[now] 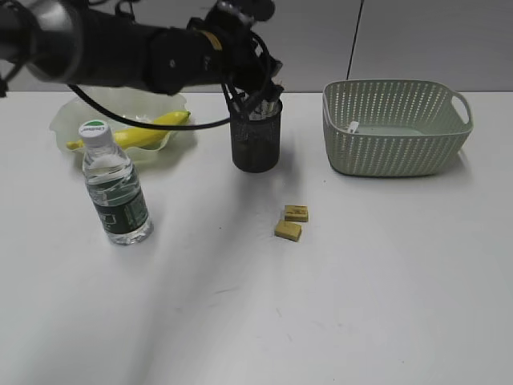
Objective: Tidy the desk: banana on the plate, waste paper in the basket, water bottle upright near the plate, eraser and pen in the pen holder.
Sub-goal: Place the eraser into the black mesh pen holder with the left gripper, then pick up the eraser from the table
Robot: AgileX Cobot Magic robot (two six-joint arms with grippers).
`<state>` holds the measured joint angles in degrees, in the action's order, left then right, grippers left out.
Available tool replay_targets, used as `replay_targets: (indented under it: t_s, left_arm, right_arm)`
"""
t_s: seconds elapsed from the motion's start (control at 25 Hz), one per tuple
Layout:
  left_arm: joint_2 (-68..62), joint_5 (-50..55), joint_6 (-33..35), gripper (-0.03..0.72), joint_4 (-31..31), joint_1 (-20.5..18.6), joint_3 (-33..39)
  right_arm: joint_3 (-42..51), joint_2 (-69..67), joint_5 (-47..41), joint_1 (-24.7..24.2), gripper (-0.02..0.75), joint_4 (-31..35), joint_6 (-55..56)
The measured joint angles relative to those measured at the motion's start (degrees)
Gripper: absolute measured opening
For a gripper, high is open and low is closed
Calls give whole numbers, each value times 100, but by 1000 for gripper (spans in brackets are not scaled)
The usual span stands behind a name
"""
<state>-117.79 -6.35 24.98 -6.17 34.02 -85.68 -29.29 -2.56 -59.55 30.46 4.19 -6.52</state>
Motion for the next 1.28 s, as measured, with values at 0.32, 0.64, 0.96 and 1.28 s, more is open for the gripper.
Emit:
replay_targets:
  t_s: [0.32, 0.64, 0.96, 1.28]
  left_arm:
    - [1598, 2445, 0, 397, 1, 0, 0]
    - [3137, 5232, -367, 392, -31, 0, 0]
    - [4556, 6942, -794, 392, -13, 0, 274]
    - [6585, 6956, -1181, 389, -13, 0, 2396]
  right_arm:
    - [0, 0, 0, 0, 504, 0, 0]
    - [0, 0, 0, 0, 504, 0, 0]
    - [0, 0, 0, 0, 505, 0, 0]
    - [0, 0, 0, 0, 503, 0, 0]
